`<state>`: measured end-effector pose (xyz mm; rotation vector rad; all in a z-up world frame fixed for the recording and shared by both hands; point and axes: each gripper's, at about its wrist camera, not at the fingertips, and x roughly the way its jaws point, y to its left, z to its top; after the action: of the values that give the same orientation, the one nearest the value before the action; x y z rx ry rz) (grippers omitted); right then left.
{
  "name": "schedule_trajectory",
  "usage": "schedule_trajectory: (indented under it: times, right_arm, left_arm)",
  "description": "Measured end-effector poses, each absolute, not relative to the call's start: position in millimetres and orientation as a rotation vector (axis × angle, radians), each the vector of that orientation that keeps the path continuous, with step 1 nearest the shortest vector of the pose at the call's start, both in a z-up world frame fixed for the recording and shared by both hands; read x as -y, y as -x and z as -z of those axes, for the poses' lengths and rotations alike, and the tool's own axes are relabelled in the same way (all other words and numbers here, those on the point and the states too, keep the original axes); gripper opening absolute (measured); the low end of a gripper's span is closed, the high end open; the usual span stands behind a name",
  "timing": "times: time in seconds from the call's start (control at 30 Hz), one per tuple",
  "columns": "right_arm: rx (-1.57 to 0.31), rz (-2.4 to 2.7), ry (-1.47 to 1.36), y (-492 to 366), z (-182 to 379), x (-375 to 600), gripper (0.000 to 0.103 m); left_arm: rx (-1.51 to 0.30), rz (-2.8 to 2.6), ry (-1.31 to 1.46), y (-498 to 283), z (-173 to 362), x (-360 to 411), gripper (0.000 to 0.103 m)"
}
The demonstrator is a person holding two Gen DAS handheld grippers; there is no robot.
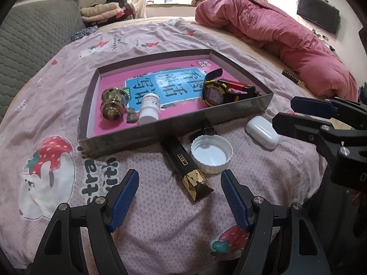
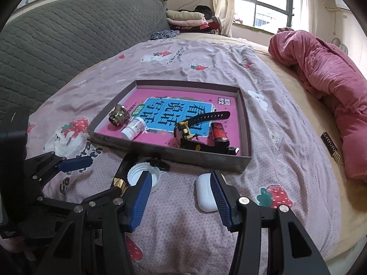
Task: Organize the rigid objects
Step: 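Move the left tool toward the black-gold item while the right tool approaches the white bottle cap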
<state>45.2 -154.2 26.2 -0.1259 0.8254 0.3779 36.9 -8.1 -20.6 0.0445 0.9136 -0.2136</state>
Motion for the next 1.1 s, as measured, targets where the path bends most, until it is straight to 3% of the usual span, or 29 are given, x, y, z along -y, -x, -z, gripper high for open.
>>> schedule_trajectory:
  times: [1.1]
  right_arm:
    - [-0.895, -0.419, 0.196, -43, 6, 132, 0.053]
  left_arm:
    - [-0.993, 0.153, 0.057, -54, 40, -17, 0.075]
